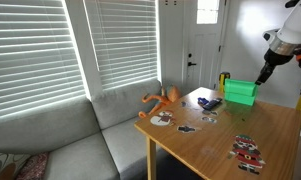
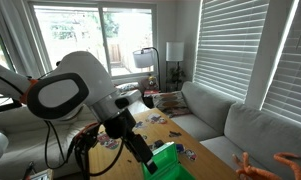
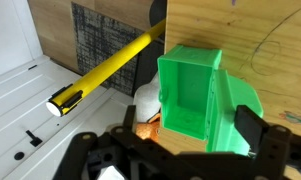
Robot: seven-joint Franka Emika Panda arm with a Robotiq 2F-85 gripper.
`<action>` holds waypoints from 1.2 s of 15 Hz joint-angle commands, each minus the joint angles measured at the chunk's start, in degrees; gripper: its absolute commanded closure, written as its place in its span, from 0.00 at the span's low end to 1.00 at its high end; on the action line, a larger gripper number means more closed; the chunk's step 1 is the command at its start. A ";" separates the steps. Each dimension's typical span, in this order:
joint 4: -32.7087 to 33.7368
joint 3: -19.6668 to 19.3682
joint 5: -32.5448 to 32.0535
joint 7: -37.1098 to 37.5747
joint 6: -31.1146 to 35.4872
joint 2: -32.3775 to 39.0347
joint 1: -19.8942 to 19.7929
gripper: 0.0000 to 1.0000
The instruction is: Close the green storage box
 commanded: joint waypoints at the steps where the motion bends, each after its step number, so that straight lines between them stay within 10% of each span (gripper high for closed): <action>1: 0.06 -0.48 1.91 -3.23 1.61 -0.08 -1.04 0.00; 18: 1.73 -3.37 6.19 -8.10 2.98 1.58 -2.01 0.00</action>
